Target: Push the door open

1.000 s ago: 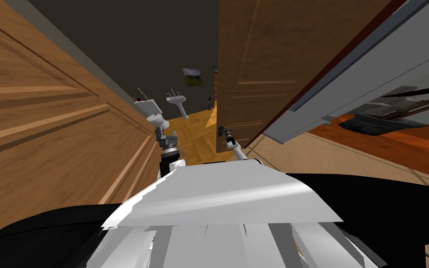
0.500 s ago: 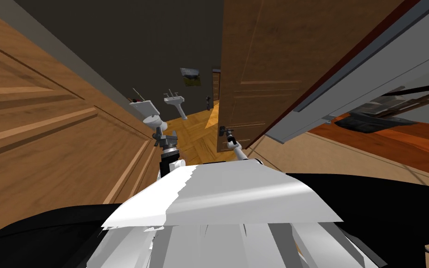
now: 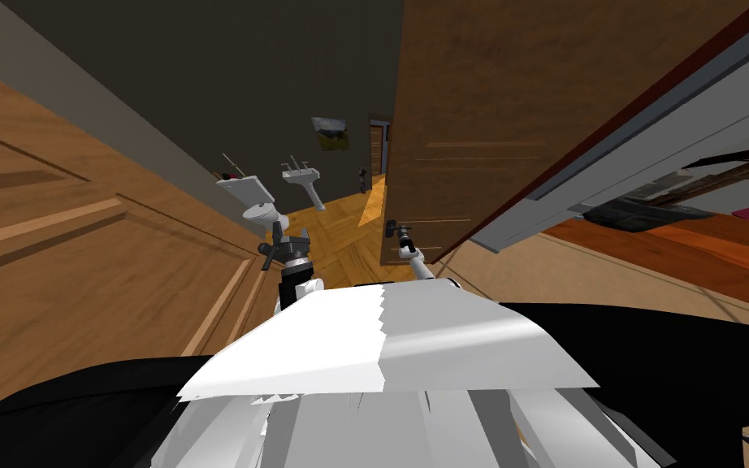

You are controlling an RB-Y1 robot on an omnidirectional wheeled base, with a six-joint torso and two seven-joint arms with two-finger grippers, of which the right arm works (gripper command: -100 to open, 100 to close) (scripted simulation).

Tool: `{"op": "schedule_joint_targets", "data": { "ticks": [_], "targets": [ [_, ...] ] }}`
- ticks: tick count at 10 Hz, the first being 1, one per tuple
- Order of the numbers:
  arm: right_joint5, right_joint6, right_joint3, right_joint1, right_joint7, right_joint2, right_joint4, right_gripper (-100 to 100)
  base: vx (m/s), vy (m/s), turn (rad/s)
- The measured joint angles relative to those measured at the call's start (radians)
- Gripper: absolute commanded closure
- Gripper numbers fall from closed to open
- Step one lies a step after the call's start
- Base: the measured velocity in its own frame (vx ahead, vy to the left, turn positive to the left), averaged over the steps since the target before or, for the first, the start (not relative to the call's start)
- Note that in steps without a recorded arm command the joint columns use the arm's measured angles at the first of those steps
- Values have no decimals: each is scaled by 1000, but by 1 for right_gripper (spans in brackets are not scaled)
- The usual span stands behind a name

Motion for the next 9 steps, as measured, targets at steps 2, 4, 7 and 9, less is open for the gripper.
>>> {"op": "schedule_joint_targets", "data": {
  "ticks": [2,4,7,9],
  "targets": [
    [-5,-6,-24,-13,9,-4,19,100,191,84,-55],
    [-8,-2,-45,3,17,-4,-3,100,205,102,-70],
    [-17,-23,-87,-24,28,-17,49,100,186,108,-80],
    [-21,-5,-108,0,35,-18,9,100,184,104,-76]
  ]
}}
